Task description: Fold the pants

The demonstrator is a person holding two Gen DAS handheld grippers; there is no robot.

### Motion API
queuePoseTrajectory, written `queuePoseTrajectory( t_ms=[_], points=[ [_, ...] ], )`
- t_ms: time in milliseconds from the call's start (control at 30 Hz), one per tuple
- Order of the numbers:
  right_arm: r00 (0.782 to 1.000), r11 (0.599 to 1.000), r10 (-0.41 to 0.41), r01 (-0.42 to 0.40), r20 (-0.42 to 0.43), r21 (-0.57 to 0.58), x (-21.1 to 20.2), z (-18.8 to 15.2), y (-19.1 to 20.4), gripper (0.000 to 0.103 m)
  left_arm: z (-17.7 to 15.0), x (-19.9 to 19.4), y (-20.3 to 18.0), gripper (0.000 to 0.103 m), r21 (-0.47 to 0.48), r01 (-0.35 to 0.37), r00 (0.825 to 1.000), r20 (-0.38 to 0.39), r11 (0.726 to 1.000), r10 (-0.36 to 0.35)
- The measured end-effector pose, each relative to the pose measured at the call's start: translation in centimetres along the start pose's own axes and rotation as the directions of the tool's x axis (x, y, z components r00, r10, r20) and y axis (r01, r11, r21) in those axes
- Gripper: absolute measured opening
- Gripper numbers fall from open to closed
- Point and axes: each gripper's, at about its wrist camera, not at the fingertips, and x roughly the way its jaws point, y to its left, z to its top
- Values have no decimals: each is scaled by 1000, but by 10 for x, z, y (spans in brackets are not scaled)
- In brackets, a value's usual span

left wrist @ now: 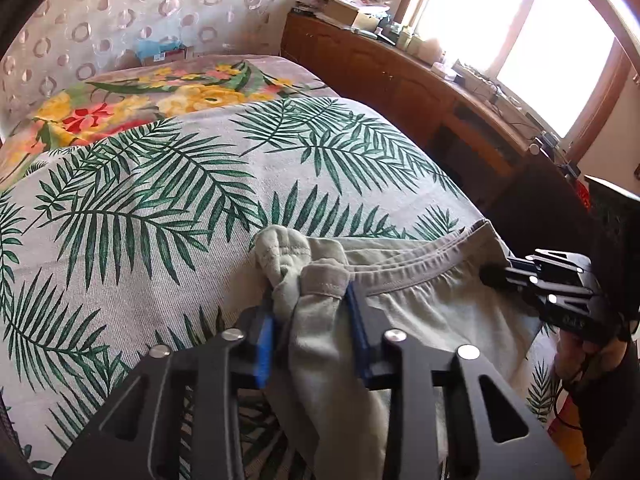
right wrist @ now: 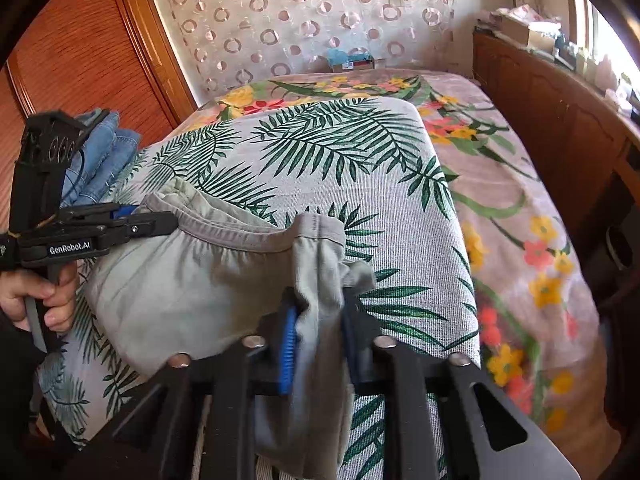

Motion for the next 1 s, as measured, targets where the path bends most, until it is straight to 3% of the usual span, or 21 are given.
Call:
queuePoseTrajectory(
  t_ms=[167, 400, 700, 1000],
  points=[
    [1000, 1000, 23, -23, 7, 8, -4, -3, 0, 10, -6, -15, -13, 19, 36, -10, 999, 34, 999, 9],
    [995, 999, 50, -49, 85, -5, -26, -5, 16, 9, -21, -58, -32, 18, 92, -44, 992, 125, 995, 32],
    [983, 995, 76, -64, 169, -78, -57, -9, 54, 9, -36, -115, -36, 18, 81, -68, 969, 244, 994, 46],
    [969, 984, 128, -97, 212, -150, -66, 0, 90, 9, -41, -158, -14, 18, 53, -149, 942, 312, 987, 125]
  ],
)
